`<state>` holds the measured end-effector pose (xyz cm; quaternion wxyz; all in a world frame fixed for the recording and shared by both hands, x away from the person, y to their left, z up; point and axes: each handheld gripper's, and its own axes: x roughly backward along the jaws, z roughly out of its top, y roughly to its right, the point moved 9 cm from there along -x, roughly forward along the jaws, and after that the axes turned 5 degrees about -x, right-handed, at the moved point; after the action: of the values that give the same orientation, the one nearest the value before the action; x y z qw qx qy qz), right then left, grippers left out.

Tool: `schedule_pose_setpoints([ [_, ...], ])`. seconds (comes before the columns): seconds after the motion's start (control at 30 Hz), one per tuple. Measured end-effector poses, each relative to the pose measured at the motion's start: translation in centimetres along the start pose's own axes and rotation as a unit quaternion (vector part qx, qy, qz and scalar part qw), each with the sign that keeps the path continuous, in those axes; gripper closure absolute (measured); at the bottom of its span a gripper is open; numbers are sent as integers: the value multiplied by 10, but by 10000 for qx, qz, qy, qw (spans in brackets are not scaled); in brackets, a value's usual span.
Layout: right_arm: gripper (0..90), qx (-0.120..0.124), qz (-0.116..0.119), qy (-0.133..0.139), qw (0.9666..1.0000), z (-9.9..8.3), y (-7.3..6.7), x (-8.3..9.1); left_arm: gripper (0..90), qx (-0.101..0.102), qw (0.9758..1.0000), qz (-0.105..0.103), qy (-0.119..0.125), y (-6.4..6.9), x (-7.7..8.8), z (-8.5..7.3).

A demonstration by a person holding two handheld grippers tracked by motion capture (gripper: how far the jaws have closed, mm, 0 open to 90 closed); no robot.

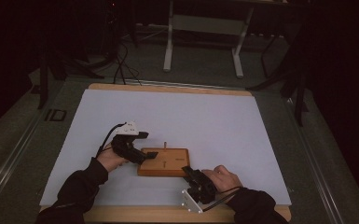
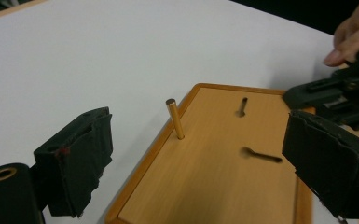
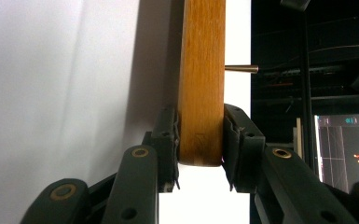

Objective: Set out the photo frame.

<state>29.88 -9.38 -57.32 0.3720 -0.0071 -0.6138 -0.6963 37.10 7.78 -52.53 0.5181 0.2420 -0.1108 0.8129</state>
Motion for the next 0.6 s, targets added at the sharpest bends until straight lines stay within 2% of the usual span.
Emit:
schedule_pose_setpoints([
  [0.17,690,-34,95,31,9999,0,5,0,61,10,10000,-55,38,7,17,-1],
  [0.23,690,-80,157,30,9998,-1,7,0,33,-69,10000,14,13,9,22,-3],
  [0.43,690,-214,393,12,9990,0,14,0,32,-208,9997,128,38,19,38,-9],
  [0.5,690,-206,451,-6,9988,0,17,0,32,-234,9997,84,88,25,43,-11],
  [0.6,691,-210,571,-25,9981,-1,21,-1,32,-277,9995,128,99,29,49,-15],
])
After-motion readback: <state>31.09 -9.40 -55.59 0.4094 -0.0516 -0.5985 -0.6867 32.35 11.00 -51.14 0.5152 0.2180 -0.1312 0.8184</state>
